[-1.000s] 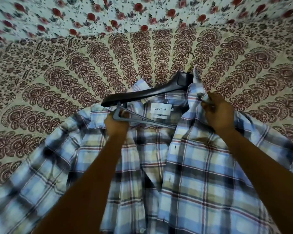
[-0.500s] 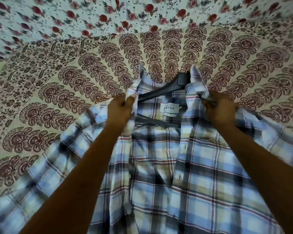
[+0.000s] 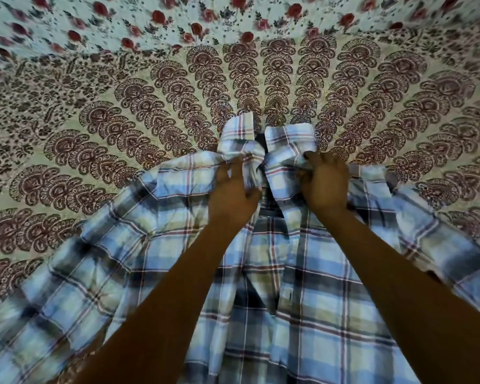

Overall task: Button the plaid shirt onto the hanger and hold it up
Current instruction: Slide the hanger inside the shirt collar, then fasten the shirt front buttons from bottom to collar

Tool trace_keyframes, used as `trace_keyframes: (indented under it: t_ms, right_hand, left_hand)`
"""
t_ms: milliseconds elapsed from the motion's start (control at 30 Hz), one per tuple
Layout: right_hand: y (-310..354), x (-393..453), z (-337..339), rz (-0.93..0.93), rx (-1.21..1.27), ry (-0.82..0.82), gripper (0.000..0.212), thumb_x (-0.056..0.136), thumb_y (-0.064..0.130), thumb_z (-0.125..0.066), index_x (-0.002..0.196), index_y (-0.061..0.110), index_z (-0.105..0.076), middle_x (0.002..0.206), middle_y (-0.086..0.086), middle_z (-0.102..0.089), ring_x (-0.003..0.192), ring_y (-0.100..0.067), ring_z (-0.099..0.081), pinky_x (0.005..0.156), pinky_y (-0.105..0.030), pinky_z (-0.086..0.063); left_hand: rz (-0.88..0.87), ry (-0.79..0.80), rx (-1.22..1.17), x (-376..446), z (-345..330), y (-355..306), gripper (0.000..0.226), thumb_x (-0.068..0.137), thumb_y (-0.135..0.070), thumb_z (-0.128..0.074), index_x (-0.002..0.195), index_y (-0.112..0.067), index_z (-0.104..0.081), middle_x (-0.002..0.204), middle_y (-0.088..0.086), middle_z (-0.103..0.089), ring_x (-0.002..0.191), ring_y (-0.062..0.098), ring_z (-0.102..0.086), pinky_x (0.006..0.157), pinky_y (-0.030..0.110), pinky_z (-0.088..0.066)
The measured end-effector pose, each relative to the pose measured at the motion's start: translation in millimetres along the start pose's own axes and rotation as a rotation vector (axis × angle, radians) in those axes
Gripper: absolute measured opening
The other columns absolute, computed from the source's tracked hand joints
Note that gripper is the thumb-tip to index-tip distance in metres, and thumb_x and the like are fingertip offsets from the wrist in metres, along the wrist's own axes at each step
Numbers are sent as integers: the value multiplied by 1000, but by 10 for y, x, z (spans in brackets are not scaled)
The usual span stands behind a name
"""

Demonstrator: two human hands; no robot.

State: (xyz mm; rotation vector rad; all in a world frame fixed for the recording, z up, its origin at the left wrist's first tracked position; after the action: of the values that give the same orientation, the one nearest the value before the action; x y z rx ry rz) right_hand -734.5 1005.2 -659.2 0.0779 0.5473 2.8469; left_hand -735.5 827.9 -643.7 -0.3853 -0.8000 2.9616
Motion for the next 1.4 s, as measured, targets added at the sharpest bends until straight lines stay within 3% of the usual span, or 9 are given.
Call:
trace_keyframes:
  t_ms: [133,267,433,600,733,867,1000,1167,1400]
  right_hand:
    - [141,-346,162,151,47,-239,33,84,24,-44,108,7,-58,108,-18,-58,99,-37,-53,80,-40,-41]
    - [214,-761,71,199,6,-56,34,81,35,-65,97,7,-56,92,-15,-61,75,-34,-61,55,-32,-43]
    - [178,-829,51,7,-176,231,39,89,21,-54,124,6,-44,121,-16,-53,102,-34,-56,71,-33,-43]
    - [489,-733,293,-38,265,151,24,84,12,-55,61,8,-50,63,-11,-53,58,-20,-51,51,-21,-30]
    - [618,-905,140,-61,439,336,20,88,11,-52,88,-6,-61,93,-25,-64,89,-37,-59,64,-32,-32]
    - [491,-1502,81,37,398,296,26,88,10,-54,112,3,-59,117,-20,-58,103,-35,-57,78,-31,-41]
    - [381,-2262,1,94,331,296,30,84,23,-62,107,5,-53,108,-15,-55,85,-34,-59,58,-32,-41]
    - [156,-2876,-39,-48,140,368,53,81,23,-64,128,13,-42,107,-15,-52,89,-34,-56,61,-37,-48]
    - [347,-3210,1,168,-207,252,48,58,38,-80,91,8,-61,89,-13,-61,72,-28,-61,57,-32,-49]
  left_hand:
    - [-282,-325,137,-380,23,-8,36,86,-30,-47,117,-16,-58,103,12,-59,90,34,-61,69,39,-52]
    - [-114,19,189,-528,-166,102,46,87,-39,-55,128,-20,-45,115,9,-59,103,30,-59,77,39,-51]
    - [-30,81,395,-552,-161,169,58,88,-21,-56,139,-18,-30,119,14,-58,103,32,-59,75,41,-49]
    - [60,-54,-71,-575,37,75,33,84,-23,-50,114,-20,-62,104,14,-69,98,34,-63,83,39,-52]
    - [110,181,132,-692,-14,165,36,89,-23,-46,123,-26,-56,130,11,-54,114,34,-54,91,40,-47]
    - [12,18,173,-1134,120,155,31,90,-18,-46,118,-17,-60,121,13,-53,104,33,-58,83,41,-49]
    - [-82,104,-16,-1678,-70,195,20,84,-28,-46,86,-14,-61,81,13,-68,75,31,-64,65,39,-53]
    - [197,91,144,-2173,-247,619,29,86,-25,-58,112,-12,-52,112,15,-59,98,36,-60,76,42,-49]
    - [259,31,284,-2229,-259,731,35,87,-21,-54,118,-7,-46,119,17,-54,103,36,-58,75,42,-48]
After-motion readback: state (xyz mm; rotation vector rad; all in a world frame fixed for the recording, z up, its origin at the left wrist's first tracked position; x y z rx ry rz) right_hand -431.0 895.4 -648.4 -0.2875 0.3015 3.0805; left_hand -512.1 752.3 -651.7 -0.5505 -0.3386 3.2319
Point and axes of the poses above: each hand's wrist, its own x-axis towards the middle knuckle, its own z-axis out of the back of the hand, y = z × x, the point moved 3 cm from there along x, towards the middle knuckle
